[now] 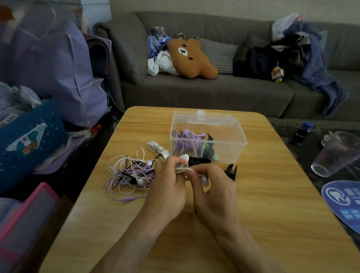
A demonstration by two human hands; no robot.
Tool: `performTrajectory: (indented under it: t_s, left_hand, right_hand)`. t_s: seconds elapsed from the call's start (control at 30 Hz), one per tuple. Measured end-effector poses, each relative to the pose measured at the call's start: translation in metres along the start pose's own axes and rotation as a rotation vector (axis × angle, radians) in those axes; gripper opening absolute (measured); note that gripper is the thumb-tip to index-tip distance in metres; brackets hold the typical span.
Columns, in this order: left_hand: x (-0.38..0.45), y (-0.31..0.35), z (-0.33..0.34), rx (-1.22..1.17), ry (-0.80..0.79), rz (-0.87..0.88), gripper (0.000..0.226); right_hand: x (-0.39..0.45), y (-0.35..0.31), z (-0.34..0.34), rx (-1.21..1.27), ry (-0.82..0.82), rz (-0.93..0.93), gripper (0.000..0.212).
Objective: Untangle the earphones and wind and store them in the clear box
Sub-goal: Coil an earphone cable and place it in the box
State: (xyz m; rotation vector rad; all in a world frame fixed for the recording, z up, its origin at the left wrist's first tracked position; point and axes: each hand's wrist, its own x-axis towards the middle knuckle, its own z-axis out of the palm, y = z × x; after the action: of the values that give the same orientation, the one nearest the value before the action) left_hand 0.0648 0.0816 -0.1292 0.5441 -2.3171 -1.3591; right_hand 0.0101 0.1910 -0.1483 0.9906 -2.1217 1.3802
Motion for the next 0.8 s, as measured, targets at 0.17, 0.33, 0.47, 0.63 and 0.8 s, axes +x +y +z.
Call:
performTrajectory:
  t_s: [0.17,0.33,0.47,0.63,0.8]
  left_hand:
    - [0.003,0.002,-0.009,-0.002,-0.156,0.027,0.019]
    - [0.003,0.01,-0.023,-0.003,-0.324,0.052,0.025]
    - [-0.001,0.011,-0.019,0.072,-0.289,0.055,0.026]
    - [0.002,0.004,-0.006,0.041,-0.129,0.066,0.023]
    - [0.003,0.003,0.005,-0.029,-0.05,0.05,0.034]
  right_hand:
    - [0.006,0.0,-0.01,0.098,-0.045,0.095,0.007]
    - [0.012,0.001,-0.021,0.098,-0.093,0.166,0.012]
    - [0.013,0.001,-0.018,0.113,-0.132,0.29,0.011]
    - [0.018,-0.006,-0.019,0.266,-0.203,0.466,0.015]
    - [0.022,-0.008,-0.021,0.286,-0.203,0.501,0.022]
